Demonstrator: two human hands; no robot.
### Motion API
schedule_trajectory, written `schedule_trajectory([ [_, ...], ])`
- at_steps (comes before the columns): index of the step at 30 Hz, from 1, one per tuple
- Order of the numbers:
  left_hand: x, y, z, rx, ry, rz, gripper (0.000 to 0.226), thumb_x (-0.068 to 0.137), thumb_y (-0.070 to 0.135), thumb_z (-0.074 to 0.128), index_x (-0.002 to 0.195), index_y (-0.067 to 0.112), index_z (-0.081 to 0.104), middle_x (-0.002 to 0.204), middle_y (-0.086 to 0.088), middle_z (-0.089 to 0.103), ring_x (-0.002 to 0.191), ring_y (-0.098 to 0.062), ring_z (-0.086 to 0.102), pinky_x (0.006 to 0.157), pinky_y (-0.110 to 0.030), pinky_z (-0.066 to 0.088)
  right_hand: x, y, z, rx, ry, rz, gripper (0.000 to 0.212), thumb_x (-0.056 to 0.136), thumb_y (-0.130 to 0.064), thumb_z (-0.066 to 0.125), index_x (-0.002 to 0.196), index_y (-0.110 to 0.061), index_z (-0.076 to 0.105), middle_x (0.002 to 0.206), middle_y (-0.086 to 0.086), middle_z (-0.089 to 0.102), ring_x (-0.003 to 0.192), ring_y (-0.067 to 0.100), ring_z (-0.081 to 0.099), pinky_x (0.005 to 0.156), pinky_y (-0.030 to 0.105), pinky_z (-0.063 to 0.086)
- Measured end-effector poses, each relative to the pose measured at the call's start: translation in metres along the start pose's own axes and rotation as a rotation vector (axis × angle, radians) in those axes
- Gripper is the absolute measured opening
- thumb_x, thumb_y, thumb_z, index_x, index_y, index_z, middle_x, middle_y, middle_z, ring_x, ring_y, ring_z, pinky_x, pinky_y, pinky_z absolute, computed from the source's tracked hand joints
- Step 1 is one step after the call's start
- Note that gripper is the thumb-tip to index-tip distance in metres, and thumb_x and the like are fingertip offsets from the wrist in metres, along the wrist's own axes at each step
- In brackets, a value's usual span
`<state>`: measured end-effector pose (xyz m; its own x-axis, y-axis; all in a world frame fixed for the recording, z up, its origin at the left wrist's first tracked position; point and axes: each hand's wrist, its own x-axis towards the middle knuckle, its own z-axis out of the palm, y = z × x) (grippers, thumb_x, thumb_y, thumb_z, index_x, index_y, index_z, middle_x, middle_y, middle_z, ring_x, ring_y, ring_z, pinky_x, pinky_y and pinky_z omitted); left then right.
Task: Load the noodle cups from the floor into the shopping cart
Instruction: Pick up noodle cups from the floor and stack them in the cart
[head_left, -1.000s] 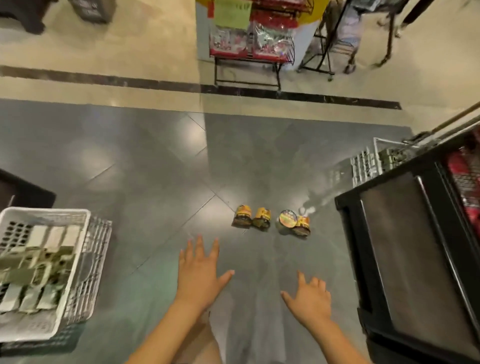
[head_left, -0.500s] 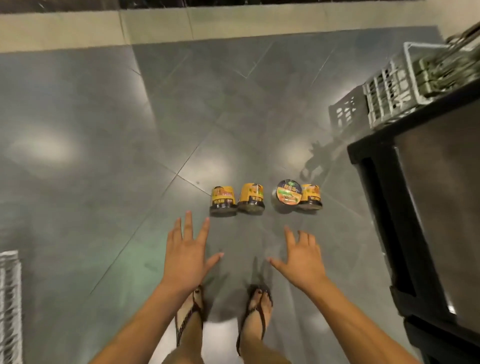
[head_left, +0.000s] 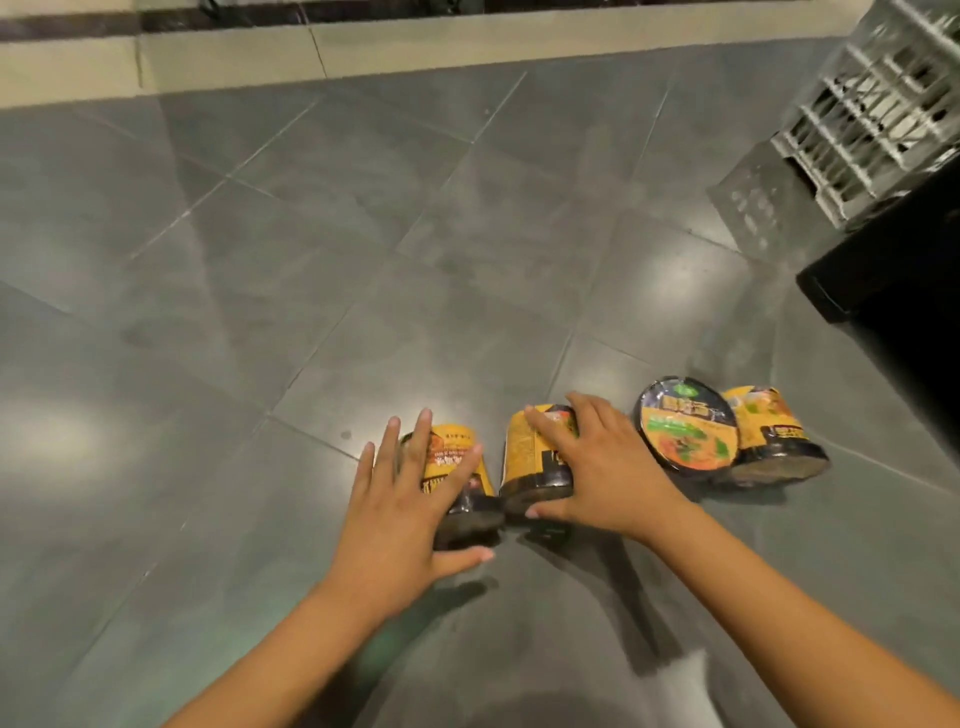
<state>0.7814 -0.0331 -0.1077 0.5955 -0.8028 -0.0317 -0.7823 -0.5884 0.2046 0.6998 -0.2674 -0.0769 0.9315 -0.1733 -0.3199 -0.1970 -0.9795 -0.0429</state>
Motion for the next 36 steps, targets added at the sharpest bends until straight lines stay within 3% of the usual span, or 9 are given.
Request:
schedule_trajectory([
  [4, 0.012, -0.006, 0.014, -0.064, -0.004, 0.040, 0.071, 0.084, 0.077, 0.029, 0.146, 0.041, 0.029, 0.151, -0.020, 0.034, 0.132, -0.047, 0.039, 0.098, -0.058, 0.044, 0.003, 0.002, 0.008, 0.158, 0.036, -0.009, 0.095, 0.073, -0.079, 0.054, 0.151, -0.040, 0.016, 0.151, 0.008, 0.022, 0.140, 0.026, 0.018, 0.112, 0.041, 0.028],
  [7, 0.014, -0.010, 0.008, -0.114, -0.080, 0.039, 0.065, 0.084, 0.070, 0.030, 0.143, 0.045, 0.031, 0.149, -0.019, 0.037, 0.130, -0.046, 0.042, 0.089, -0.054, 0.052, -0.003, -0.001, 0.005, 0.308, 0.046, 0.114, 0.092, 0.073, -0.076, 0.057, 0.150, -0.040, 0.021, 0.149, 0.005, 0.029, 0.138, 0.022, 0.021, 0.111, 0.036, 0.028],
  [12, 0.019, -0.015, -0.009, -0.214, -0.091, -0.031, 0.069, 0.073, 0.086, 0.006, 0.138, 0.066, -0.002, 0.153, -0.010, 0.028, 0.137, -0.030, 0.033, 0.101, -0.042, 0.044, -0.012, 0.001, 0.005, 0.478, 0.058, 0.244, 0.089, 0.070, -0.078, 0.058, 0.146, -0.037, 0.034, 0.137, 0.002, 0.049, 0.128, 0.021, 0.042, 0.105, 0.033, 0.037],
  [17, 0.027, -0.016, -0.032, -0.238, -0.115, -0.075, 0.067, 0.094, 0.055, 0.042, 0.140, 0.058, -0.008, 0.117, 0.001, 0.059, 0.103, -0.020, 0.059, 0.083, -0.033, 0.048, -0.019, 0.009, -0.003, 0.740, -0.067, 0.284, 0.084, 0.071, -0.070, 0.067, 0.141, -0.031, 0.045, 0.126, -0.001, 0.063, 0.111, 0.014, 0.060, 0.095, 0.030, 0.050],
  [21, 0.022, -0.008, -0.021, -0.120, -0.093, -0.168, 0.059, 0.097, 0.057, 0.028, 0.147, 0.051, -0.001, 0.156, -0.007, 0.023, 0.130, -0.028, 0.044, 0.094, -0.039, 0.047, -0.026, 0.000, -0.003, 0.646, 0.026, 0.320, 0.083, 0.077, -0.070, 0.059, 0.144, -0.025, 0.040, 0.122, 0.005, 0.064, 0.113, 0.020, 0.059, 0.092, 0.034, 0.051],
  [24, 0.020, -0.001, -0.011, -0.054, -0.090, -0.224, 0.086, 0.080, 0.082, 0.023, 0.152, 0.039, 0.003, 0.160, -0.017, 0.004, 0.141, -0.037, 0.025, 0.107, -0.045, 0.036, -0.027, -0.004, -0.005, 0.415, 0.130, 0.268, 0.081, 0.084, -0.070, 0.048, 0.148, -0.024, 0.031, 0.126, 0.005, 0.062, 0.114, 0.022, 0.058, 0.091, 0.034, 0.047],
  [28, 0.015, 0.001, -0.002, 0.055, -0.097, -0.209, 0.110, 0.068, 0.096, 0.021, 0.141, 0.018, 0.048, 0.145, -0.026, 0.041, 0.121, -0.049, 0.051, 0.087, -0.059, 0.048, -0.022, -0.003, -0.001, 0.238, 0.151, 0.211, 0.068, 0.096, -0.058, 0.036, 0.152, -0.022, 0.022, 0.140, 0.006, 0.047, 0.120, 0.026, 0.053, 0.092, 0.034, 0.044],
  [32, 0.011, 0.004, -0.005, 0.015, -0.147, -0.247, 0.113, 0.065, 0.096, 0.017, 0.136, 0.016, 0.053, 0.138, -0.026, 0.048, 0.113, -0.048, 0.056, 0.082, -0.056, 0.051, -0.018, 0.005, 0.007, 0.525, 0.164, 0.255, 0.067, 0.097, -0.050, 0.043, 0.153, -0.028, 0.015, 0.136, 0.011, 0.045, 0.122, 0.026, 0.049, 0.096, 0.034, 0.040],
  [36, 0.007, 0.003, -0.005, -0.005, -0.155, -0.268, 0.113, 0.066, 0.096, 0.014, 0.135, 0.015, 0.054, 0.135, -0.026, 0.051, 0.110, -0.048, 0.058, 0.080, -0.055, 0.053, -0.017, 0.012, 0.010, 0.662, -0.001, 0.243, 0.100, 0.078, -0.070, 0.057, 0.153, -0.034, 0.003, 0.148, 0.009, 0.029, 0.135, 0.028, 0.037, 0.110, 0.039, 0.033],
])
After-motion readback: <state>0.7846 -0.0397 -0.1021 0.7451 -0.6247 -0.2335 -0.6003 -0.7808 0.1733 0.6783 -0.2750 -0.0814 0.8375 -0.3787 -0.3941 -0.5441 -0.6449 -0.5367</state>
